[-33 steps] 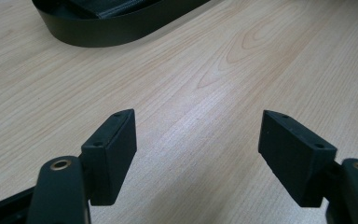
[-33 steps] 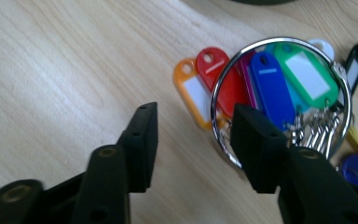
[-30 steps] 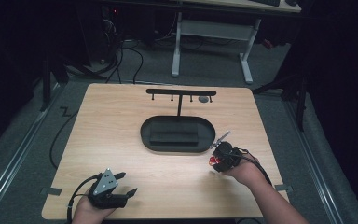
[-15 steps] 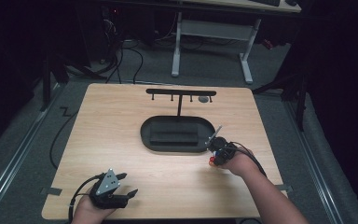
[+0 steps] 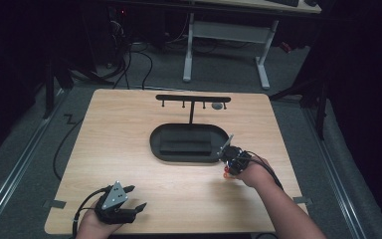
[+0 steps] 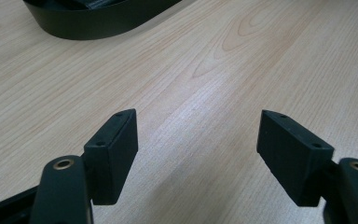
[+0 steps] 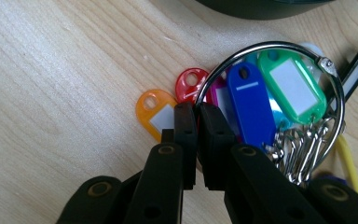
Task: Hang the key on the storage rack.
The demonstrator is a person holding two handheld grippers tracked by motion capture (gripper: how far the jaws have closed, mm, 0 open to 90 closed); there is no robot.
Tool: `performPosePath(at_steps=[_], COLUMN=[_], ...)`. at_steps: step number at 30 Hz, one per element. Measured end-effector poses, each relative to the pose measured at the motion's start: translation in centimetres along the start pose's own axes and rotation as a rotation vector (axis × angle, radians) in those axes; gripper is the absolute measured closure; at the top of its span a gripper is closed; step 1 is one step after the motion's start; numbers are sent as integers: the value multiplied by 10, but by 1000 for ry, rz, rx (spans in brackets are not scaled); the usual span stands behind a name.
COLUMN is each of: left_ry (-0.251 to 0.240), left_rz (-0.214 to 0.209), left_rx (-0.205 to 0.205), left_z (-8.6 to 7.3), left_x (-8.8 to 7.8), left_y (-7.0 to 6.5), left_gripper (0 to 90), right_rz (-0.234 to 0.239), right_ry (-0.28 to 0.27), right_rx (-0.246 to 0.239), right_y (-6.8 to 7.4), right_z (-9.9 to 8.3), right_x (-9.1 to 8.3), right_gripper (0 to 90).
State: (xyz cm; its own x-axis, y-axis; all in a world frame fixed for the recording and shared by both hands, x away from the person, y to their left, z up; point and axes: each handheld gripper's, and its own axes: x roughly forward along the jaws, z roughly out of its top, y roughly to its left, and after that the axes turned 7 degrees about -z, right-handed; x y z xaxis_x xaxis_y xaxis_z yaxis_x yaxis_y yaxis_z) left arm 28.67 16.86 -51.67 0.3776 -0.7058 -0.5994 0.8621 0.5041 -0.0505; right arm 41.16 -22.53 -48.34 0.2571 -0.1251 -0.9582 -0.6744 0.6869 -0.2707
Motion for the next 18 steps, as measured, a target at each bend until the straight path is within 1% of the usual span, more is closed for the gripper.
performPosePath(at_steps=[3, 4, 5, 6, 7, 8, 9, 12, 18], left_ry=[-1, 1, 1, 4, 7, 5, 6, 5, 7], left_rz=[1, 0, 0, 0, -4, -4, -3, -6, -17], left_rx=[-2, -2, -2, -2, -1, 1, 2, 3, 12], left_z=[0, 0, 0, 0, 0, 0, 0, 1, 2], left_x=[0, 1, 1, 1, 1, 2, 3, 4, 5], left_y=[0, 1, 1, 1, 1, 1, 1, 1, 0], left_gripper=[297, 298, 298, 298, 298, 298, 298, 298, 298], right_rz=[-9, 1, 0, 9, 9, 17, 17, 13, -19], right_ry=[1, -7, -15, -23, -23, -34, -34, -52, -74], right_rx=[-14, -19, -24, -22, -22, -17, -17, -18, -22], right_y=[2, 3, 3, 2, 2, 0, 0, -4, -8], right_z=[0, -1, -2, -4, -4, -7, -7, -13, -26], right_x=[-1, -4, -7, -11, -11, -19, -19, -32, -58], right_gripper=[872, 872, 873, 873, 873, 873, 873, 874, 876])
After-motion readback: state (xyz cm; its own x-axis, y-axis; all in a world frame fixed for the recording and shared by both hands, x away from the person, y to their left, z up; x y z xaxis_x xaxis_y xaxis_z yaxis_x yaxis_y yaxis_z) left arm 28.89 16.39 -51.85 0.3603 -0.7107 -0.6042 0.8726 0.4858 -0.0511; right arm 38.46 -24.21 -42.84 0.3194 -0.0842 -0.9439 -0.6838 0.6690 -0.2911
